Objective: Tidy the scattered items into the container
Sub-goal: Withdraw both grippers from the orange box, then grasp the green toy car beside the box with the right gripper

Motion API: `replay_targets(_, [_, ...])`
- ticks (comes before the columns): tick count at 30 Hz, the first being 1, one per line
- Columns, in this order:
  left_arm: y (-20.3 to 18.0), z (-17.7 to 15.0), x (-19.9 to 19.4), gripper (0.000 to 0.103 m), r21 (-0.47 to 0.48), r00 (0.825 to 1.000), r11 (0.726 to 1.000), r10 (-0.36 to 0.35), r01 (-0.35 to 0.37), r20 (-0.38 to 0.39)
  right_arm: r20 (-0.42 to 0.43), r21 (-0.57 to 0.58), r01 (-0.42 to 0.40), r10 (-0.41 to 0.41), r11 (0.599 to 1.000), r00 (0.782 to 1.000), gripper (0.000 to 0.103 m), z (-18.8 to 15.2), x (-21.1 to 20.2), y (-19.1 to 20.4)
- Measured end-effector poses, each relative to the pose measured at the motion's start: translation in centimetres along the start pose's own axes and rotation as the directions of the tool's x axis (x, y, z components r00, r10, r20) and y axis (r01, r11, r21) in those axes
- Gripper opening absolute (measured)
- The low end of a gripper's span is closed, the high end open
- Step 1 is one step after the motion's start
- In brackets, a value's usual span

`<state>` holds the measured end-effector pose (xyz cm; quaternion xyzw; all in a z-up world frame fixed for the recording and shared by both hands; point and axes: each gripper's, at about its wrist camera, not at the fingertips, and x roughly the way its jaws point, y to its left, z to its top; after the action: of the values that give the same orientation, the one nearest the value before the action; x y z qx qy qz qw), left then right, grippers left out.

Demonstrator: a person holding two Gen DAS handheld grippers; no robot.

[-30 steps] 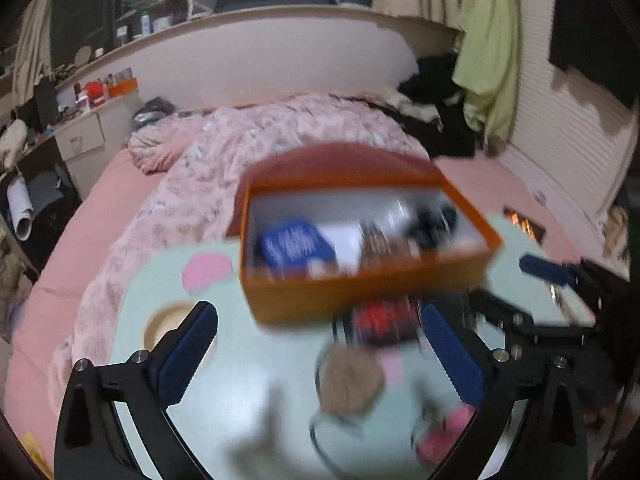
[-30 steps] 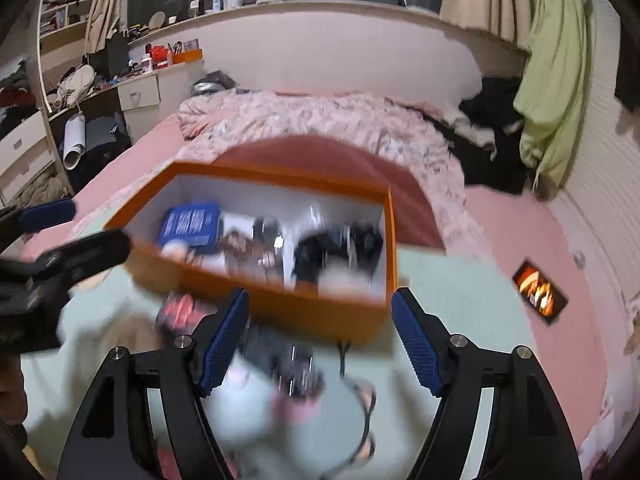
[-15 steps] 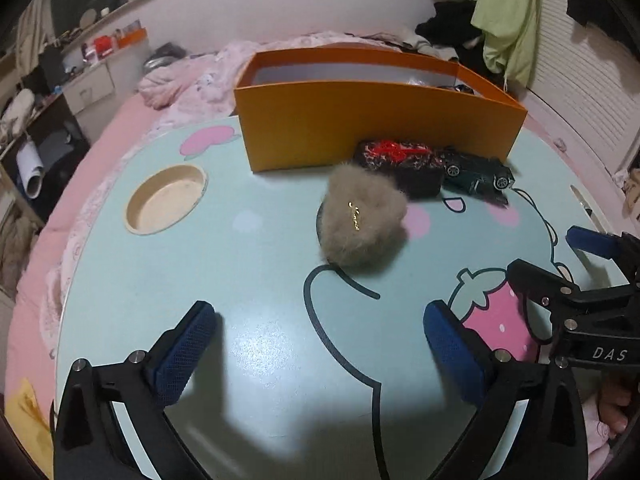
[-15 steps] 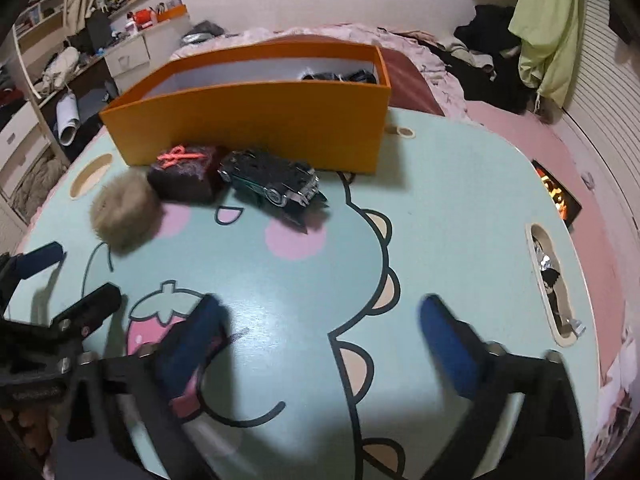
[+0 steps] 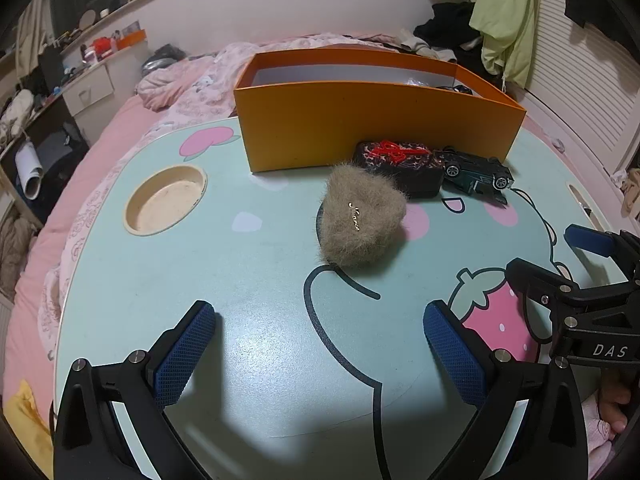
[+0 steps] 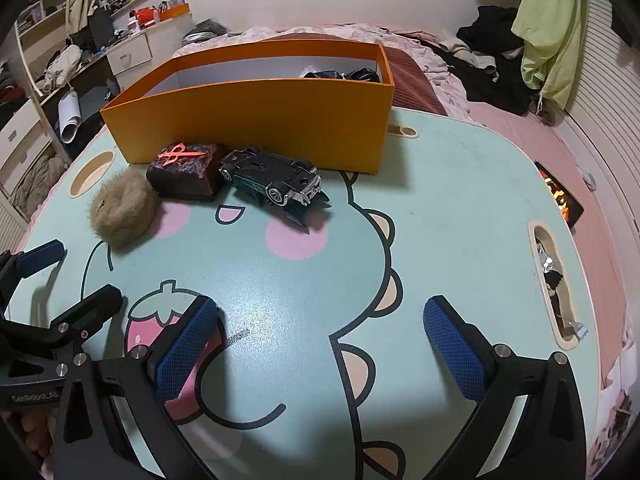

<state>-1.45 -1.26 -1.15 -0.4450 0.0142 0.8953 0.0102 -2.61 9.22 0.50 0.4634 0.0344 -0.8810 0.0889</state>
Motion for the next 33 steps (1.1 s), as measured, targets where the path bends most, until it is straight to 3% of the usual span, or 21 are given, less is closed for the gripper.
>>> replay_targets(13, [0.1,0.1,0.0,0.103,-0.001,1.0,1.0,0.0,0.0,0.0,0.003,0.003,-0.006,0.006,1.0,1.0,0.103,0.0,-0.1,0.0])
replay_targets(20, [-0.2,-0.5,0.1,0.103,-0.005,1.0,1.0,-0.009,0.009,0.0,0.01,0.031,-0.118,0.118,0.993,0.993,0.103,1.3,-0.3,-0.6])
replay_targets(25, [-0.3,-0.5,0.0,0.103,-0.005,1.0,1.0,-0.01,0.01,0.0,0.121,-0.091,-0.035,0.046,0.995,0.992,0.103,4.3,-0.5,-0.2])
replay_targets(33, [-0.3,-0.5,0.0,0.103,-0.005,1.0,1.0,-0.009,0.009,0.001,0.154,-0.328,0.001,0.052,0.945,0.987,0.103,6.1,1.5,2.3])
